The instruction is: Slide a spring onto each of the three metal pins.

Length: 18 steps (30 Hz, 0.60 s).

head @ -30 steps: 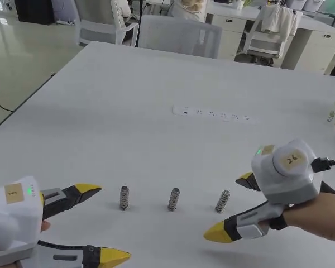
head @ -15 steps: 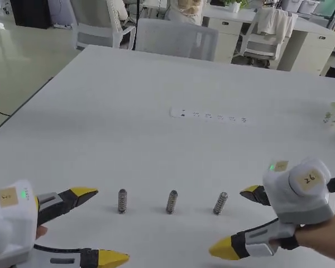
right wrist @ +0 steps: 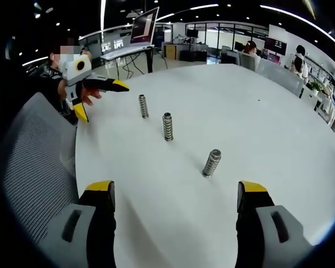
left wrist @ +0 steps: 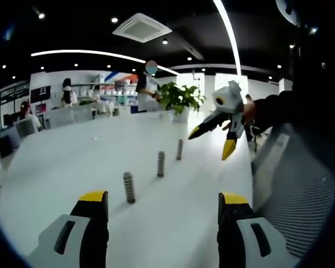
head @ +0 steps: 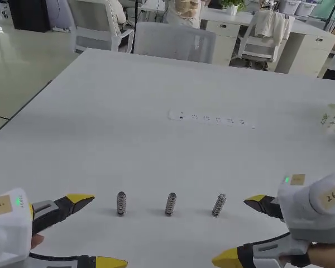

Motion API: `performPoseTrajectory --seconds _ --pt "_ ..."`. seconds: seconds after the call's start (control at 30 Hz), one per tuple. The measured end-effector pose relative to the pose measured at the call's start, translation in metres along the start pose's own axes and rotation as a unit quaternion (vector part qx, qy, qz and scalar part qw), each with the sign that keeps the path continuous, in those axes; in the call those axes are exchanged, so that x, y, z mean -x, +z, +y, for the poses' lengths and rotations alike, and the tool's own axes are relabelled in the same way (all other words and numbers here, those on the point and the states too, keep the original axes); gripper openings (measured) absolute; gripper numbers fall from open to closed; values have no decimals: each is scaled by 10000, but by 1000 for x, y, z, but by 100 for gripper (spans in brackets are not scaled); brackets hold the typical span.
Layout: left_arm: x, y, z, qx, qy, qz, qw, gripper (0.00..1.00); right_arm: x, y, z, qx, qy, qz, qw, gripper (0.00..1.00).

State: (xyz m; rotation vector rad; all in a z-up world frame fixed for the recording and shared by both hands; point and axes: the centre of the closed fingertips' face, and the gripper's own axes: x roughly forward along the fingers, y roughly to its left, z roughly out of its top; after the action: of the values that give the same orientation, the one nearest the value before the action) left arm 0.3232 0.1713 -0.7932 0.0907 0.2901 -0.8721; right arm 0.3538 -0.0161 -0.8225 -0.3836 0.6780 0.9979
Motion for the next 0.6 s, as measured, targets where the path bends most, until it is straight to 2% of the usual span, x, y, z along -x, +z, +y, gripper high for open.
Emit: performPoseTrajectory --seconds 0.13,0.33,0.6 --pt "2 0 0 137 52 -89 9999 77 5 1 5 -152 -28 -293 9995 90" --pt "4 -3 0 227 103 -96 9996 77 7 -5 10 -153 26 -267 9995 91" --pt "7 -7 0 308 169 -112 9993 78 11 -1 4 -200 -71 -536 9983 91"
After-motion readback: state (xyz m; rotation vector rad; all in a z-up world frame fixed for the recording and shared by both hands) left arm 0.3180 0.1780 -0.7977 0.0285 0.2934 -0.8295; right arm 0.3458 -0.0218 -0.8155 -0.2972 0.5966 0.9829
